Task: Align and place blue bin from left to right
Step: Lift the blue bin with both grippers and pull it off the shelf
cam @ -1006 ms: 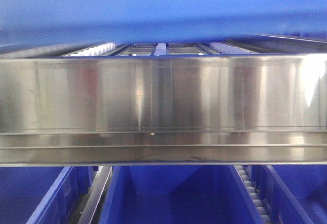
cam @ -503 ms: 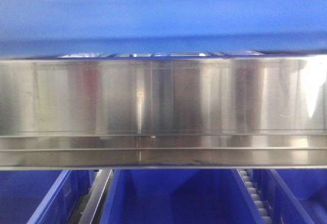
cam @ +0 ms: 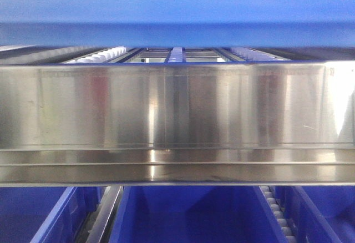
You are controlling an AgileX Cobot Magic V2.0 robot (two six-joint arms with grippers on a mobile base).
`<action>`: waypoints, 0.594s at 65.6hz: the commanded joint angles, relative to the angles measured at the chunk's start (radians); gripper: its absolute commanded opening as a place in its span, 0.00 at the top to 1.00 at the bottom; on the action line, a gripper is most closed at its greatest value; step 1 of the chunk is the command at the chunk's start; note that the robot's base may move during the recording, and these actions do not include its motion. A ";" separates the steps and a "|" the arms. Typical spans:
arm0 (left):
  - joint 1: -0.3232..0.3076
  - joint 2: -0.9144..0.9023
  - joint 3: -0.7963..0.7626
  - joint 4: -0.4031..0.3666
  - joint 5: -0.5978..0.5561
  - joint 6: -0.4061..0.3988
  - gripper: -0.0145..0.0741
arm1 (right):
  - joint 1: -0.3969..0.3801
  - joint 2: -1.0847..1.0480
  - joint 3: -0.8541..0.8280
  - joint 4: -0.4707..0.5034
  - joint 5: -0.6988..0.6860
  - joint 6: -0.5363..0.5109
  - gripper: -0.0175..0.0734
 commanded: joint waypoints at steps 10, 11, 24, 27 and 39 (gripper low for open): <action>-0.001 -0.004 -0.018 0.010 -0.092 0.002 0.96 | -0.004 0.010 -0.021 -0.021 -0.090 -0.007 0.88; -0.001 -0.004 -0.018 0.010 -0.092 0.002 0.96 | -0.004 0.010 -0.021 -0.021 -0.090 -0.007 0.88; -0.001 -0.004 -0.018 0.010 -0.092 0.002 0.96 | -0.004 0.016 -0.021 -0.021 -0.090 -0.007 0.88; -0.001 -0.004 -0.018 0.010 -0.092 0.002 0.96 | -0.004 0.016 -0.021 -0.021 -0.090 -0.007 0.88; -0.001 -0.004 -0.018 0.010 -0.092 0.002 0.96 | -0.004 0.016 -0.021 -0.021 -0.090 -0.007 0.88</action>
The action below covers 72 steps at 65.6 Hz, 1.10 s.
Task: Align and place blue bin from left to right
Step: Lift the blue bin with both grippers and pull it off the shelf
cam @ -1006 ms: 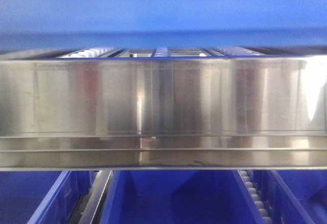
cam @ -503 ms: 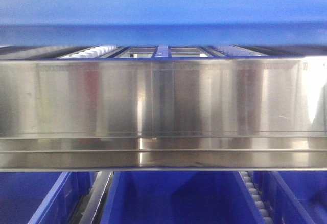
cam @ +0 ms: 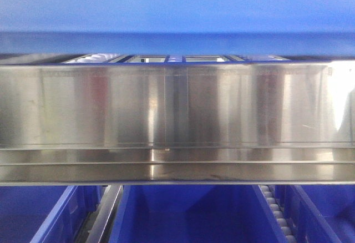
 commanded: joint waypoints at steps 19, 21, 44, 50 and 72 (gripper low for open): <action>-0.007 -0.007 -0.018 0.071 -0.092 0.002 0.96 | 0.000 -0.001 -0.019 -0.022 -0.100 -0.002 0.88; -0.007 -0.007 -0.018 0.080 -0.092 0.002 0.96 | 0.000 -0.001 -0.019 -0.022 -0.105 -0.002 0.88; -0.007 -0.007 -0.018 0.095 -0.092 0.002 0.96 | 0.000 -0.001 -0.019 -0.022 -0.203 -0.002 0.88; -0.007 -0.007 -0.018 0.095 -0.092 0.002 0.96 | 0.000 -0.001 -0.019 -0.022 -0.235 -0.002 0.88; -0.007 -0.007 -0.018 0.095 -0.092 0.002 0.96 | 0.000 -0.001 -0.019 -0.022 -0.328 -0.002 0.88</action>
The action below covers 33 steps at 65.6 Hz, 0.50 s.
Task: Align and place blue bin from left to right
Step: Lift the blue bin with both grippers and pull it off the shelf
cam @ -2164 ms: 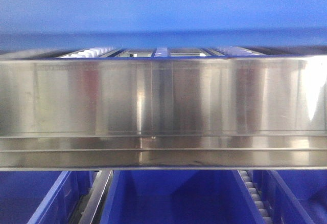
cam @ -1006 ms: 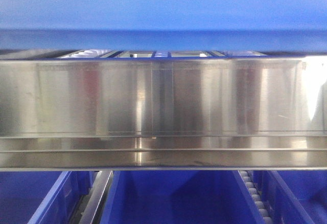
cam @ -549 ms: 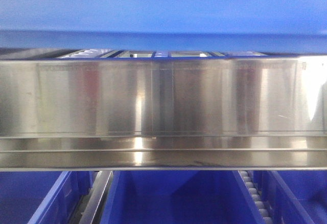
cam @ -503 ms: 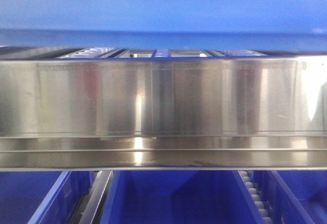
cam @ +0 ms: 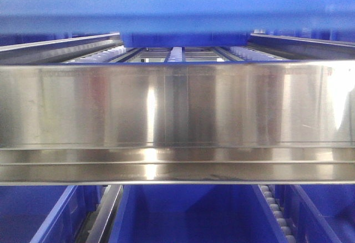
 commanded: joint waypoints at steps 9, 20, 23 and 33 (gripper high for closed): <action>-0.007 -0.005 -0.018 0.007 -0.092 -0.005 0.96 | 0.008 -0.002 -0.019 -0.002 -0.199 -0.002 0.88; -0.007 -0.005 -0.018 0.012 -0.092 -0.005 0.96 | 0.008 -0.002 -0.019 -0.002 -0.211 -0.002 0.88; -0.007 -0.005 -0.018 0.012 -0.092 -0.005 0.96 | 0.008 -0.002 -0.019 -0.002 -0.211 -0.002 0.88; -0.007 -0.005 -0.018 0.012 -0.092 -0.005 0.96 | 0.008 -0.002 -0.019 -0.002 -0.211 -0.002 0.88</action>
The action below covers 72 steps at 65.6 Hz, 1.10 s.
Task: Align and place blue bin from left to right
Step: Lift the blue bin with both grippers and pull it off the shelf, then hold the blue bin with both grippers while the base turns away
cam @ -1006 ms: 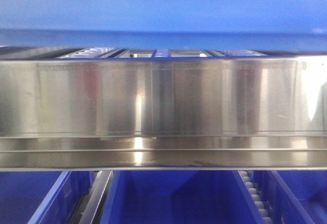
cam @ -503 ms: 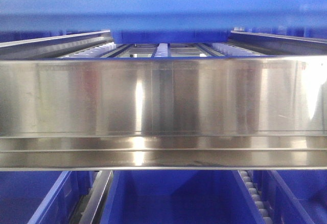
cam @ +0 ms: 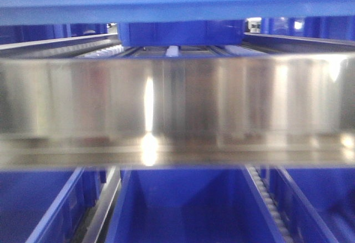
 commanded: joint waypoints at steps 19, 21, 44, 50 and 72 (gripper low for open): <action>-0.007 -0.003 -0.018 -0.004 -0.092 -0.005 0.96 | 0.010 -0.002 -0.019 0.009 -0.173 -0.002 0.88; -0.007 -0.003 -0.018 -0.004 -0.092 -0.005 0.96 | 0.010 -0.002 -0.019 0.009 -0.173 -0.002 0.88; -0.007 -0.003 -0.018 -0.004 -0.092 -0.005 0.96 | 0.010 -0.002 -0.019 0.009 -0.175 -0.002 0.88; -0.007 -0.003 -0.018 -0.004 -0.092 -0.005 0.96 | 0.010 -0.002 -0.019 0.009 -0.175 -0.002 0.88; -0.007 -0.003 -0.018 -0.002 -0.092 -0.005 0.96 | 0.010 -0.002 -0.019 0.009 -0.175 -0.002 0.88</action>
